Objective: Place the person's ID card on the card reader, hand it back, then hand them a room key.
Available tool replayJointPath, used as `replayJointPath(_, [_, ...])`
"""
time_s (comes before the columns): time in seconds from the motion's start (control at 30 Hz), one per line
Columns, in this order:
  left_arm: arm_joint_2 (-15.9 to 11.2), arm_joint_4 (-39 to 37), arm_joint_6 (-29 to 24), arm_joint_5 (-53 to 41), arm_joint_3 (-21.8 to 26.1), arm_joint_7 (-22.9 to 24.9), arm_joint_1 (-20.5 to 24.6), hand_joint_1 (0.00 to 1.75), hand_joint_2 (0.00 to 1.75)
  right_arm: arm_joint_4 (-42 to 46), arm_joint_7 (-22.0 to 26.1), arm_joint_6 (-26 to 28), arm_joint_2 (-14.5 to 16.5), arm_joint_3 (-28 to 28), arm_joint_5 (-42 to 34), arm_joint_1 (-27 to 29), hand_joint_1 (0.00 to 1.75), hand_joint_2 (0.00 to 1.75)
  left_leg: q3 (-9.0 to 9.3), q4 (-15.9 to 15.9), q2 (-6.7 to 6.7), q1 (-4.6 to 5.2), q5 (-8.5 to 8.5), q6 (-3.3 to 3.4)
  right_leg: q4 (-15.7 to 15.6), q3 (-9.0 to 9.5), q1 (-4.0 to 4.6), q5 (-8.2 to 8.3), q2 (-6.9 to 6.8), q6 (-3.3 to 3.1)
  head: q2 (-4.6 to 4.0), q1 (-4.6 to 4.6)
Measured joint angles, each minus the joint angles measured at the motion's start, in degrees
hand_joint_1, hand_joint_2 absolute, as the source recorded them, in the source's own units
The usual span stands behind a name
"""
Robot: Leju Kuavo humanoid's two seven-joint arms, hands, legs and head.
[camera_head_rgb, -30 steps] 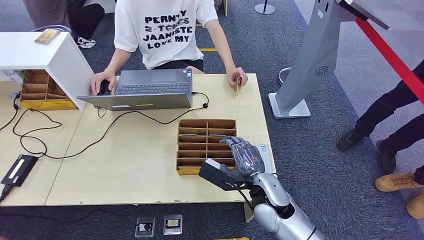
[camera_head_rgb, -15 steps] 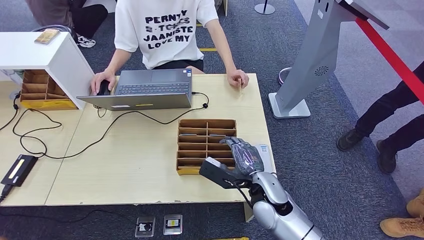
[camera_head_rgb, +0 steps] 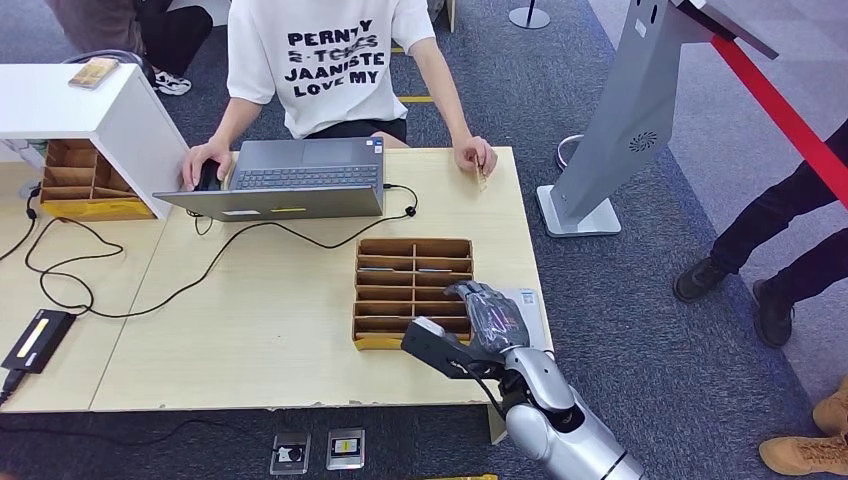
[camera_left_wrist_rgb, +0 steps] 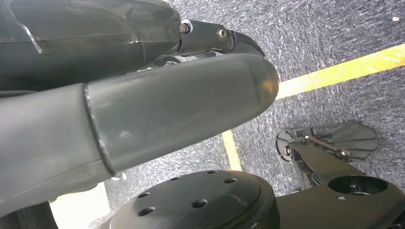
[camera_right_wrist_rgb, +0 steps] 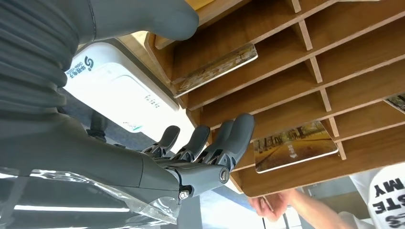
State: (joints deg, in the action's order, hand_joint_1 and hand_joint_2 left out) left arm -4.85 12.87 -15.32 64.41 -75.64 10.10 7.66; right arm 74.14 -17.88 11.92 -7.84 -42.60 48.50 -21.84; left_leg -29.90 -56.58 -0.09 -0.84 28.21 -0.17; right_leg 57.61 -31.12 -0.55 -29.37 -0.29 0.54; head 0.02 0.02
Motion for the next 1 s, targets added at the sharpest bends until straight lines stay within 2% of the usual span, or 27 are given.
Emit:
replayJointPath(0.17, [0.0,0.0,-0.02,-0.01,0.08,0.0,0.0,0.0,0.0,-0.22,-0.23,0.04,-0.03,-0.02,0.0,0.05,0.66,1.75,0.01,0.0,0.0,0.0,0.0,0.0,0.0,0.0,0.0,0.0,0.0,0.0,0.0,0.0])
replayJointPath(0.3, [0.0,0.0,-0.02,-0.23,0.19,0.0,0.0,0.0,0.0,-0.19,-0.69,0.07,-0.05,-0.02,-0.05,0.1,0.99,1.75,0.01,0.0,0.0,0.0,0.0,0.0,0.0,0.01,0.0,0.0,0.0,0.0,0.0,0.0])
replayJointPath(0.33, [0.0,0.0,-0.02,-0.33,0.22,0.0,0.0,0.0,0.0,-0.16,-0.84,0.08,-0.07,-0.02,-0.06,0.16,1.02,1.75,0.02,0.0,0.0,0.0,0.0,0.0,0.0,0.01,0.0,0.0,0.0,0.0,0.0,0.0])
replayJointPath(0.87, [-0.02,0.0,0.0,-0.82,0.34,0.0,-0.01,0.0,0.0,1.8,-2.21,-0.71,-0.94,0.29,0.02,1.53,0.93,1.75,0.03,0.0,0.01,0.0,0.0,0.0,0.0,0.01,0.0,0.0,0.02,0.0,0.0,0.0])
replayJointPath(1.0, [-0.02,0.0,0.0,-0.74,0.41,0.0,-0.01,0.0,0.0,1.81,-2.19,-0.76,-0.99,0.29,0.02,1.53,0.96,1.75,0.03,0.0,0.01,0.0,0.0,0.0,0.0,0.01,0.0,0.0,0.02,0.0,0.0,0.0])
